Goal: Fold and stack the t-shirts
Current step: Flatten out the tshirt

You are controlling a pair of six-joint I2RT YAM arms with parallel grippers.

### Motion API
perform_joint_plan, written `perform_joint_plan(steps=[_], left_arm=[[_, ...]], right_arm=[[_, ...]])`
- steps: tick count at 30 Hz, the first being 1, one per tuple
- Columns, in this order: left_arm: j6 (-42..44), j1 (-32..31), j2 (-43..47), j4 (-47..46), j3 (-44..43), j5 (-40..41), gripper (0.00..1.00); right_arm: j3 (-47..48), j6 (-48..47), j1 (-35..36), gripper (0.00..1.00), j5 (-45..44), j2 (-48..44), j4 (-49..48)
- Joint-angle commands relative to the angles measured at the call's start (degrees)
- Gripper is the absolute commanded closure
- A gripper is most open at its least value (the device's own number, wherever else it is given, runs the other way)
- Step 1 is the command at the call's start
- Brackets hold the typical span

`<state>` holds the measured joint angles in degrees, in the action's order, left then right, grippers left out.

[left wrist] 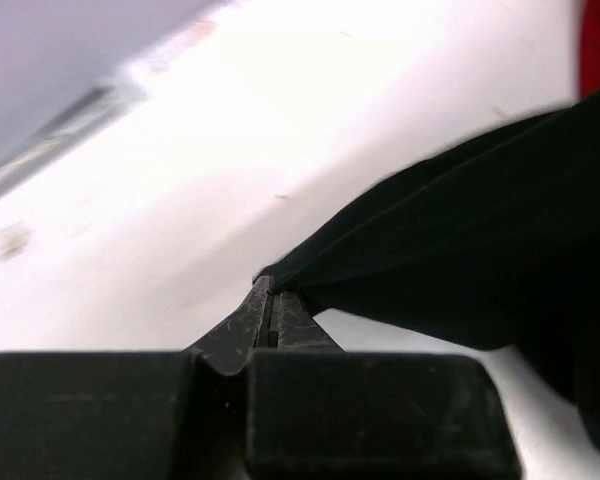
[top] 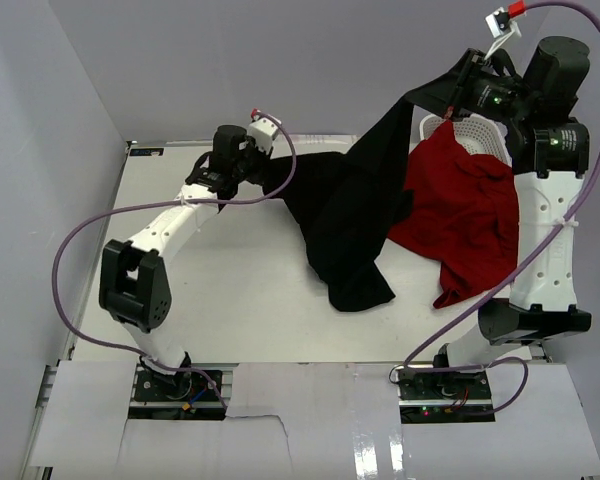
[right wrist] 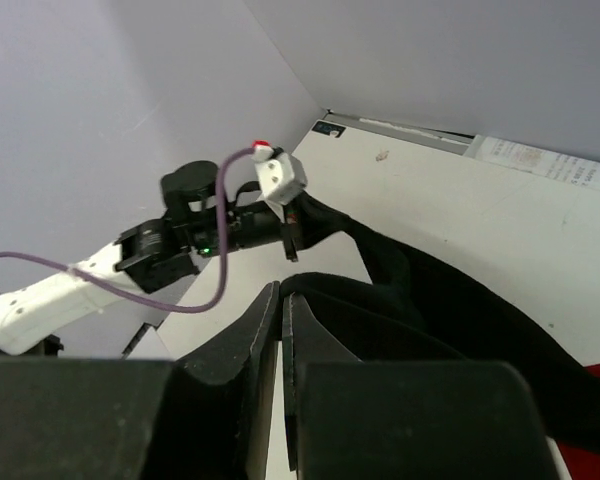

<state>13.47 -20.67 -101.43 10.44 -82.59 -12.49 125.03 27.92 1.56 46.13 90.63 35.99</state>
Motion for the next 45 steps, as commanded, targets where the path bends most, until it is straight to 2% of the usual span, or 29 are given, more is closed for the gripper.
perform_joint_plan(steps=[1,3,5,9,14,19,23,27,29,34,39,45], left_arm=[[-6.0,-5.7,10.4,8.9,-3.3,27.0,1.00],[-9.4,-8.3,16.0,10.6,-2.1,36.6,1.00],[-15.5,-8.7,21.1,11.7,0.0,37.7,1.00],[-20.7,-9.2,36.7,14.1,2.3,39.7,1.00],[-20.8,-10.0,47.7,16.7,-0.5,44.9,1.00],[-17.2,-10.0,53.2,18.5,-6.5,48.3,1.00],[-17.1,-10.0,52.8,21.3,-8.6,45.3,1.00],[-20.6,-10.0,51.4,20.1,2.1,38.5,1.00],[-24.7,-10.0,50.4,15.7,12.1,35.2,1.00],[-32.6,-10.1,46.8,6.1,27.8,23.5,1.00],[-34.1,-10.2,35.2,5.2,27.5,19.5,1.00],[-34.1,-10.2,30.6,5.1,26.8,20.0,1.00]], right_arm=[[2.1,-3.8,-0.2,0.92,-1.7,-6.7,0.5],[-2.6,-5.8,-0.2,0.92,-3.3,-11.6,-1.3],[-10.8,-6.8,-0.2,0.92,-5.3,-18.3,-6.9],[-13.3,-10.3,-0.2,0.92,-8.9,-25.1,-8.9],[-18.3,-10.5,-0.2,0.92,-11.4,-35.9,-18.1],[-18.3,-6.0,-0.2,0.92,-12.6,-38.3,-23.5],[-21.1,-1.2,-0.2,0.92,-11.7,-38.0,-24.6],[-33.1,2.5,-0.2,0.92,-9.6,-37.5,-25.0],[-39.9,0.9,-0.2,0.92,-11.7,-38.2,-22.4],[-43.6,-5.2,-0.2,0.92,-20.1,-35.6,-11.7],[-45.8,-7.8,-0.2,0.92,-21.1,-31.7,-7.8],[-48.5,-9.8,-0.2,0.92,-23.6,-30.2,-8.2]])
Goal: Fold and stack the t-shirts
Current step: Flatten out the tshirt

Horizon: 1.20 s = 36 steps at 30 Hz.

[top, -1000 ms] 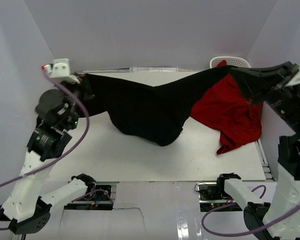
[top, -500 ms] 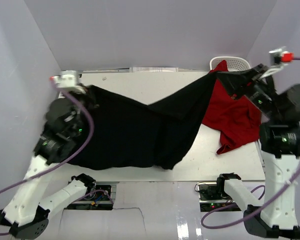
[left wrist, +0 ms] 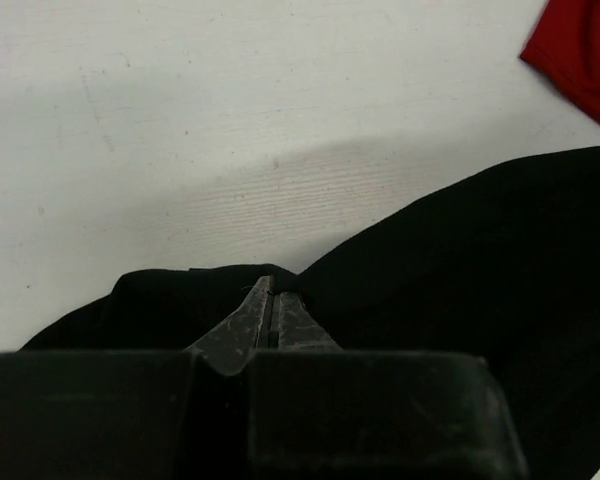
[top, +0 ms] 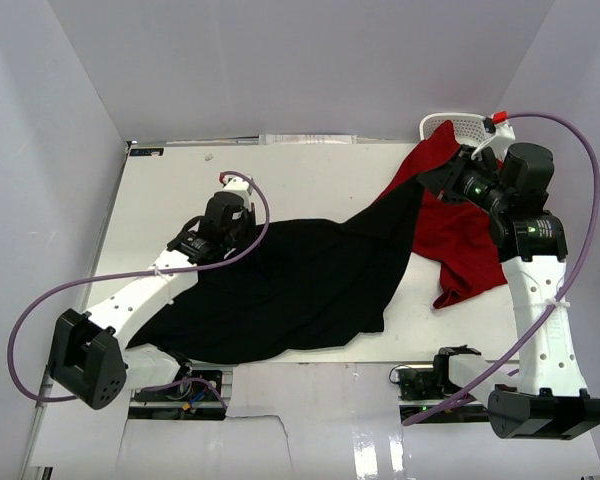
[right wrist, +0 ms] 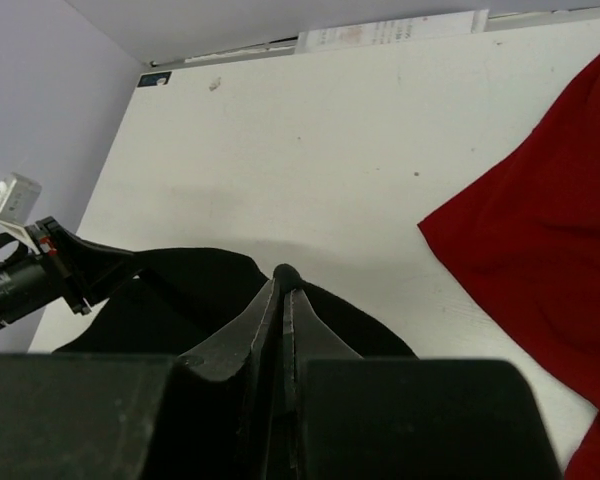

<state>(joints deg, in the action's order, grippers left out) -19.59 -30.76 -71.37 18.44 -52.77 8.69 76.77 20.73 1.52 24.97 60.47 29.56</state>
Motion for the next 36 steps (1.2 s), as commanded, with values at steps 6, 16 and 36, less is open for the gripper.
perform_joint_plan(steps=[6,16,36], left_arm=[[1.7,-0.1,-1.4,-2.7,-4.5,-2.9,0.59],[3.6,-0.4,-1.7,7.7,-9.2,-6.1,0.48],[7.2,-6.1,-18.1,22.9,-8.3,-2.6,0.45]], right_arm=[[-0.5,-4.8,-0.2,0.92,-4.9,1.9,-2.1],[1.2,-5.5,-0.1,0.92,-4.7,7.2,-3.1],[0.6,-6.8,-0.1,0.91,-4.2,9.5,1.0]])
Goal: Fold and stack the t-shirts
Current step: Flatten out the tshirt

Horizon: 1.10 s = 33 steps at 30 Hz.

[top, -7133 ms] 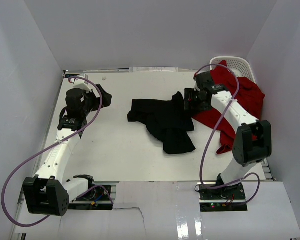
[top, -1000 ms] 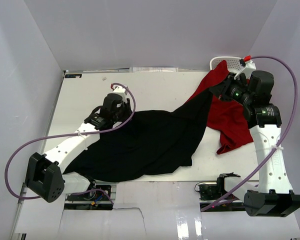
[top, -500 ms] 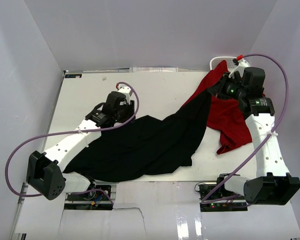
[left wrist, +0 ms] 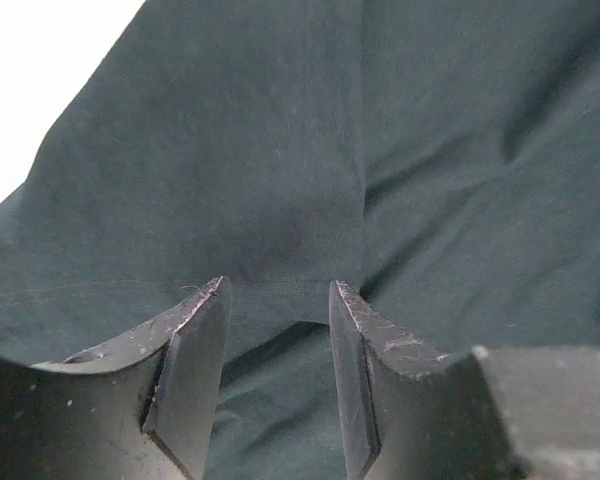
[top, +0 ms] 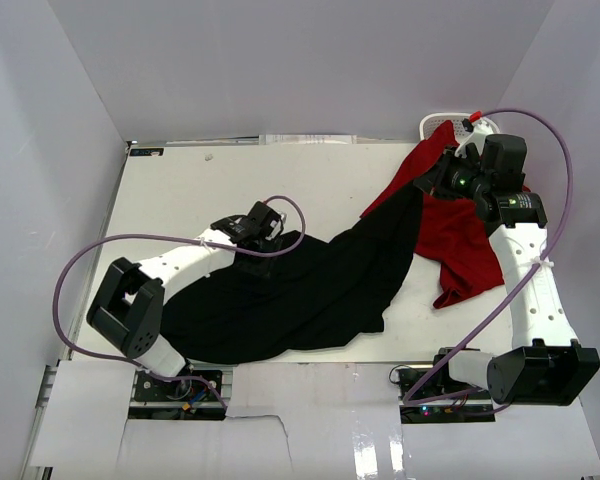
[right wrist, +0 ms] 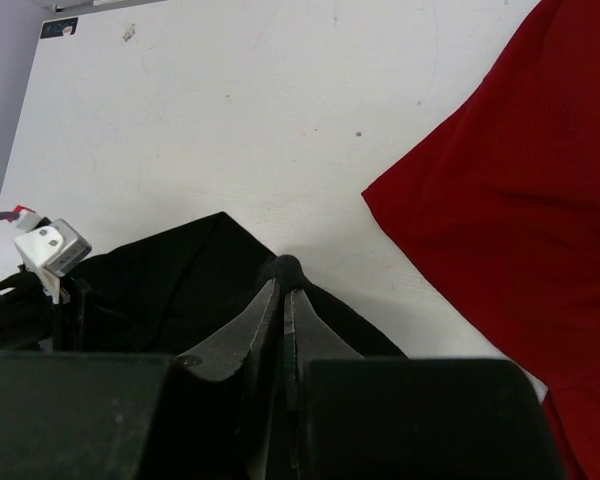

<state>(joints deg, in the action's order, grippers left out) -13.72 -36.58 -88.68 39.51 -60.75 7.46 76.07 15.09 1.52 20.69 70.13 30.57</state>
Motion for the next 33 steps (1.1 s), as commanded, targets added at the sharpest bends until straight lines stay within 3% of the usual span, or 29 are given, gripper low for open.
perform_joint_plan(steps=[1,19,33], left_arm=[[1.2,-0.5,-1.3,2.0,0.0,-1.7,0.45],[-0.3,-5.2,-1.1,2.4,1.8,-7.4,0.44],[-1.2,-5.4,-4.7,2.2,0.9,-1.1,0.45]], right_arm=[[1.2,-1.1,0.0,0.90,0.1,-0.2,0.0],[1.0,-1.8,0.2,0.89,0.5,0.5,0.5],[0.8,-2.0,0.4,0.88,0.7,0.3,0.5]])
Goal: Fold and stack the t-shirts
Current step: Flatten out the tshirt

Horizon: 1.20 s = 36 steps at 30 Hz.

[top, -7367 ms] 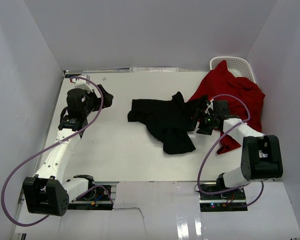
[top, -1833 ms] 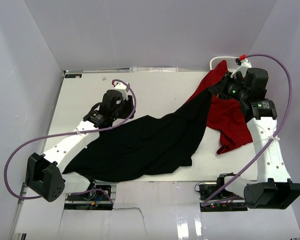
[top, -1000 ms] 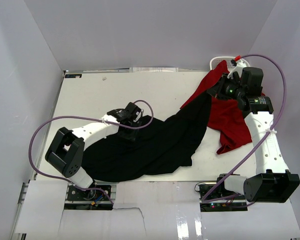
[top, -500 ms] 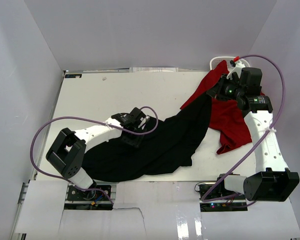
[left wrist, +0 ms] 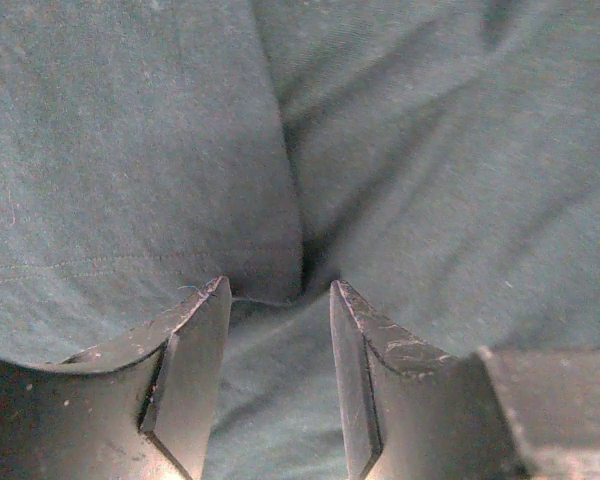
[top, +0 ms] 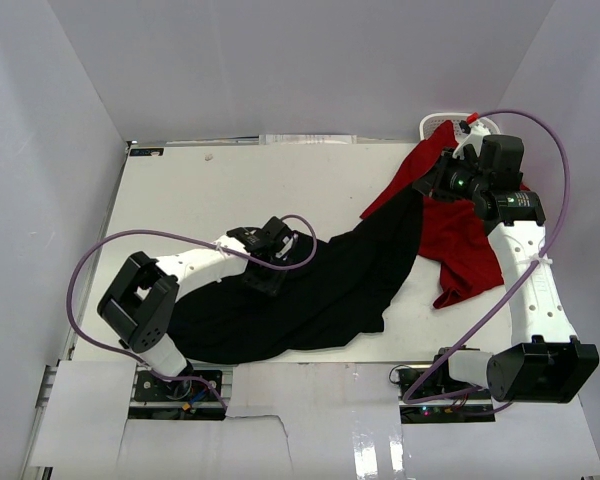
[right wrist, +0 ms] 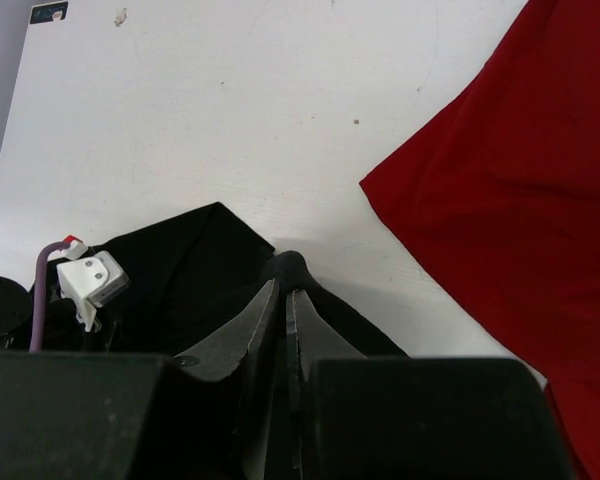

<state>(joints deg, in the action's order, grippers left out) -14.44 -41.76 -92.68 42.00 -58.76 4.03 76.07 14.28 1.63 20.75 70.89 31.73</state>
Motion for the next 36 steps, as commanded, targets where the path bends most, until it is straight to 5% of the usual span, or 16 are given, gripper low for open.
perform_joint_plan(steps=[1,36], left_arm=[[-0.5,-0.3,-1.0,-0.2,-1.4,2.3,0.45],[-3.1,-0.3,-3.5,-3.7,-3.3,4.5,0.45]], right_arm=[[0.7,-1.2,0.2,0.88,0.6,-0.6,-0.7],[0.0,-1.6,0.5,0.87,1.2,-0.6,-0.8]])
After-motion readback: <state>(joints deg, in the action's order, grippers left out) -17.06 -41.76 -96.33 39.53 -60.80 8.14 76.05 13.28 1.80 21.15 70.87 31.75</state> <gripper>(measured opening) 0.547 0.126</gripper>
